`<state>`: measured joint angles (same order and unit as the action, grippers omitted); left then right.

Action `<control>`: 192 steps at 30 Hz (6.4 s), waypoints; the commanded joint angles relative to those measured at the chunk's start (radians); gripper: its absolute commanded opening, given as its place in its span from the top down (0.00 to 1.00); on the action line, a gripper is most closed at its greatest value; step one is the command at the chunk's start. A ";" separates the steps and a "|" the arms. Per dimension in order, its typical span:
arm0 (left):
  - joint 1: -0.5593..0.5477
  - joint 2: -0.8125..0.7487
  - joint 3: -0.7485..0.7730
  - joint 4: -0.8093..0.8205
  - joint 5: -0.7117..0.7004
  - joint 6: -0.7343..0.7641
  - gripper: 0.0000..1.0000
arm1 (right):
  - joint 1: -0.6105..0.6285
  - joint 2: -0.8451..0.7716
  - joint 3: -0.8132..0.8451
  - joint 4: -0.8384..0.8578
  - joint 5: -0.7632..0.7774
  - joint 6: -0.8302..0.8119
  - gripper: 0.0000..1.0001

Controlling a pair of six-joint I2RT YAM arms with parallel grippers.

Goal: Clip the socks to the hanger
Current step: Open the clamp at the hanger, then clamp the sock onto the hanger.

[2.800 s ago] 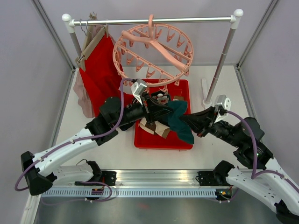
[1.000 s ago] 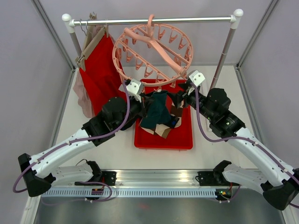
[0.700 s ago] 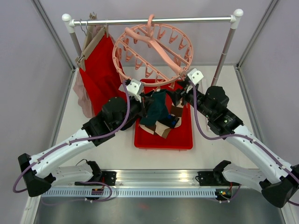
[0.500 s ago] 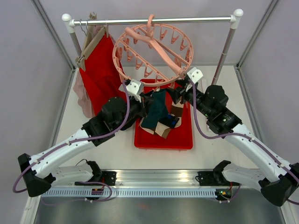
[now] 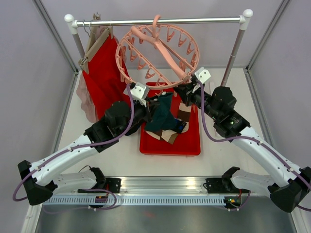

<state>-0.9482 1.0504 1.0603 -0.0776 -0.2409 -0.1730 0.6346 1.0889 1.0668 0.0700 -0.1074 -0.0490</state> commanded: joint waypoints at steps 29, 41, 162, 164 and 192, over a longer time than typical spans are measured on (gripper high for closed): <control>0.006 -0.004 -0.037 0.121 0.100 0.024 0.98 | 0.002 0.022 0.133 -0.065 0.008 0.110 1.00; 0.006 0.025 -0.026 0.148 0.127 0.026 0.98 | 0.004 0.023 0.147 -0.095 0.012 0.113 1.00; -0.011 0.109 -0.100 0.407 0.083 -0.014 0.98 | 0.005 0.057 0.229 -0.248 0.130 0.193 1.00; -0.014 0.125 -0.086 0.404 0.086 -0.013 0.98 | 0.005 0.057 0.229 -0.249 0.132 0.195 1.00; -0.031 0.260 -0.040 0.415 0.040 -0.017 0.98 | 0.005 0.029 0.259 -0.292 0.140 0.190 1.00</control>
<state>-0.9710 1.2930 0.9848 0.3092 -0.2054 -0.1658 0.6373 1.1400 1.2751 -0.2283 0.0235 0.1352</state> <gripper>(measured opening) 0.028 0.186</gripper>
